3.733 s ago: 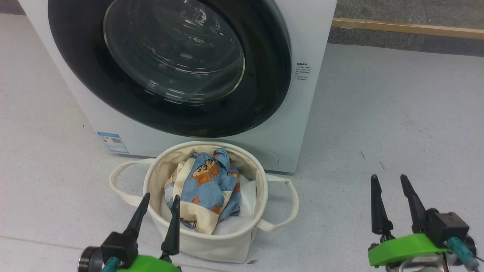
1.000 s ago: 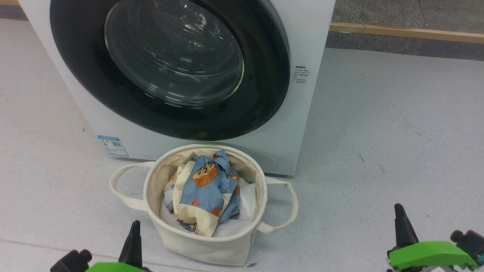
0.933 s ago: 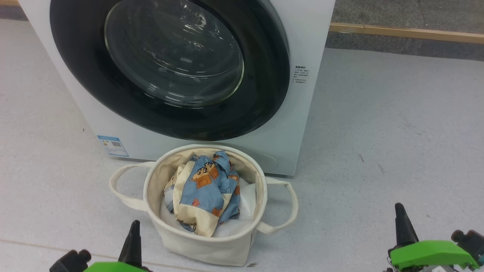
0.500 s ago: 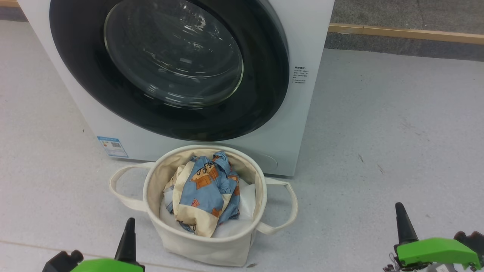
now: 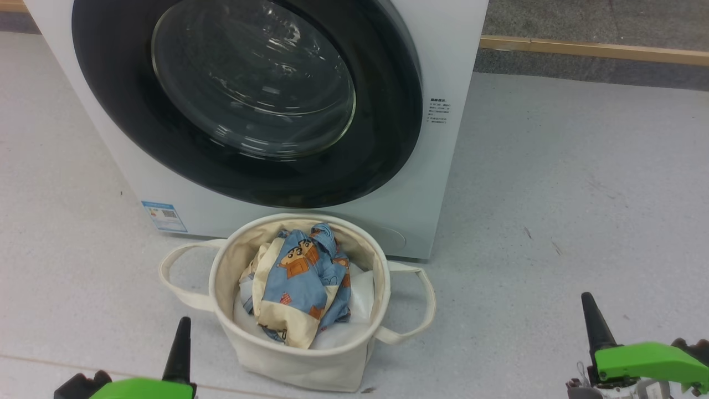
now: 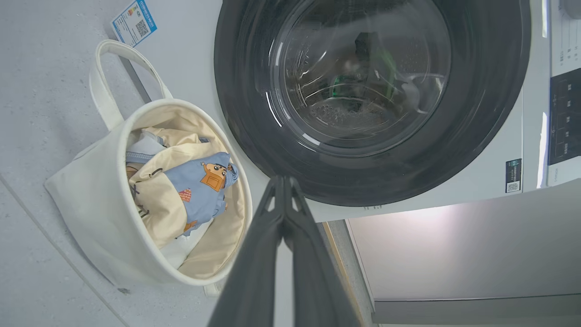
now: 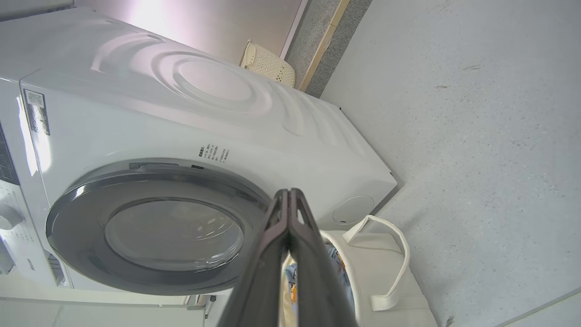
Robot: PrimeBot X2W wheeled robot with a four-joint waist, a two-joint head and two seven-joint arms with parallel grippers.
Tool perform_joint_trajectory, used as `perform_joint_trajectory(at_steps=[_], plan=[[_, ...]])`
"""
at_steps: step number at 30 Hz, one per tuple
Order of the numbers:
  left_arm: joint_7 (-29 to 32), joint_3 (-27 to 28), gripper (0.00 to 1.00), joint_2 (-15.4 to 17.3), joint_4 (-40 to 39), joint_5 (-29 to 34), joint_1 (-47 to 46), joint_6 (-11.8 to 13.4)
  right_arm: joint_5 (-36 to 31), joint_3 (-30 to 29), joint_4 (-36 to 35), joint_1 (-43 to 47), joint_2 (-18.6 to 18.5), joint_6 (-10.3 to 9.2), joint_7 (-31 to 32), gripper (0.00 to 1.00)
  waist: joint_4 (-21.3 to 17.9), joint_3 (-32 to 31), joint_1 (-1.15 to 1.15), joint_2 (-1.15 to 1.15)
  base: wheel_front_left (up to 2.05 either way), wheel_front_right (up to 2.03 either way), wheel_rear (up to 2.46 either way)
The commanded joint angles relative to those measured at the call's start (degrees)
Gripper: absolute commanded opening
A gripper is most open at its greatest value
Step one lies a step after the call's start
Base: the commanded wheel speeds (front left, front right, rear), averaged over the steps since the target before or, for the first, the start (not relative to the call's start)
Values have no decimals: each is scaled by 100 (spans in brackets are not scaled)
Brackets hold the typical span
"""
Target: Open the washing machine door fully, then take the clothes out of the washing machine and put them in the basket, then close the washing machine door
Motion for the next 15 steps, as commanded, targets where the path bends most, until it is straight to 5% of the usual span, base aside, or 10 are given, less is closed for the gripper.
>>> perform_joint_trajectory(at_steps=[1, 15], plan=[[45, 178, 0, 49, -231, -128, -291, -45, 136, 58, -175, -260, -115, 0, 59, 0, 0, -1, 0, 0, 0, 0, 0], [276, 347, 0, 57, -314, -1063, -327, -74, 1133, 65, -158, -333, -186, 0, 223, 0, -13, -17, 0, 0, 0, 0, 0]])
